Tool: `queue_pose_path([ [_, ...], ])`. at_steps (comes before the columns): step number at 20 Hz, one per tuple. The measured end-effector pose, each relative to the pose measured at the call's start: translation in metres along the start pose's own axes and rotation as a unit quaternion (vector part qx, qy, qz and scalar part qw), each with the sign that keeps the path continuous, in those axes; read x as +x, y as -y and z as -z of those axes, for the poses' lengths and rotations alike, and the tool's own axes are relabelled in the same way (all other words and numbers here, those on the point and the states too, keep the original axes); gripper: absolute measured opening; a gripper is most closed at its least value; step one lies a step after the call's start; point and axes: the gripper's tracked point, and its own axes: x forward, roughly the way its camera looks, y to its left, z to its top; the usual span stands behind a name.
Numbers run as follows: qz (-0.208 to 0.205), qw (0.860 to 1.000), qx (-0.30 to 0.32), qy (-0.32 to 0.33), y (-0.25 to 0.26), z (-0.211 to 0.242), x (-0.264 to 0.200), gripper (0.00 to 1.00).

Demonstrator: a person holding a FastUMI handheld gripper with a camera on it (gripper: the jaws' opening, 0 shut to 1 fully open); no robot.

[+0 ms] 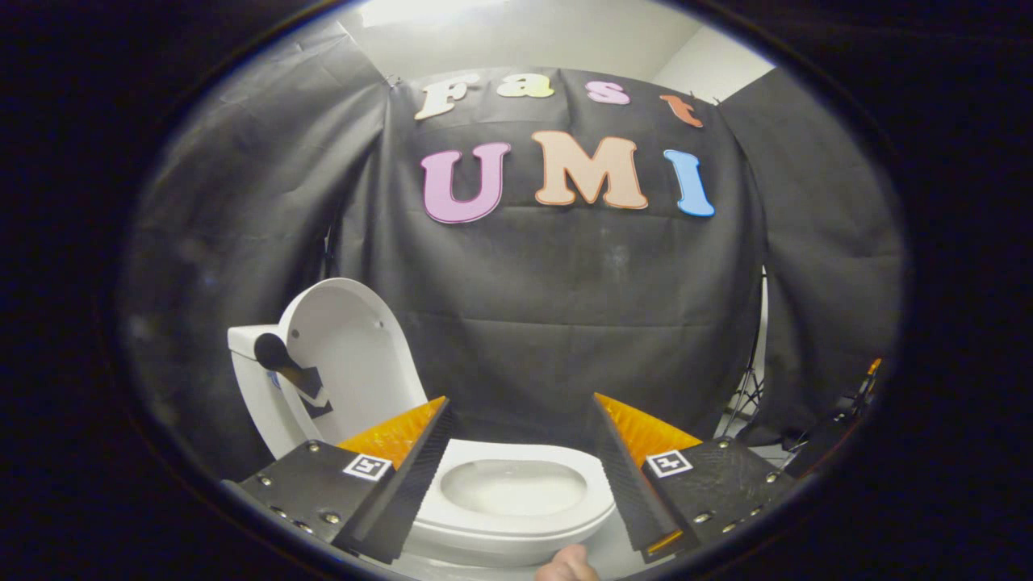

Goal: Open the toilet lid.

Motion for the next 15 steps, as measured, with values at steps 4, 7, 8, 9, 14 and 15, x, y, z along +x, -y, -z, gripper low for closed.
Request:
queue_pose_path([
  [4,0.002,1.0,0.004,-0.009,0.001,0.0044,0.0034,0.99],
  [7,0.002,1.0,0.007,-0.01,0.0003,0.0046,0.0059,0.99],
  [8,0.002,1.0,0.011,-0.011,0.0006,0.0051,0.007,0.99],
  [9,0.003,1.0,0.013,-0.013,0.0006,0.0045,0.0079,0.99],
  [14,0.014,0.999,0.02,-0.022,0.0055,0.003,0.004,0.99],
  [15,0.018,0.999,0.024,-0.022,0.007,0.0017,0.0015,0.99],
])
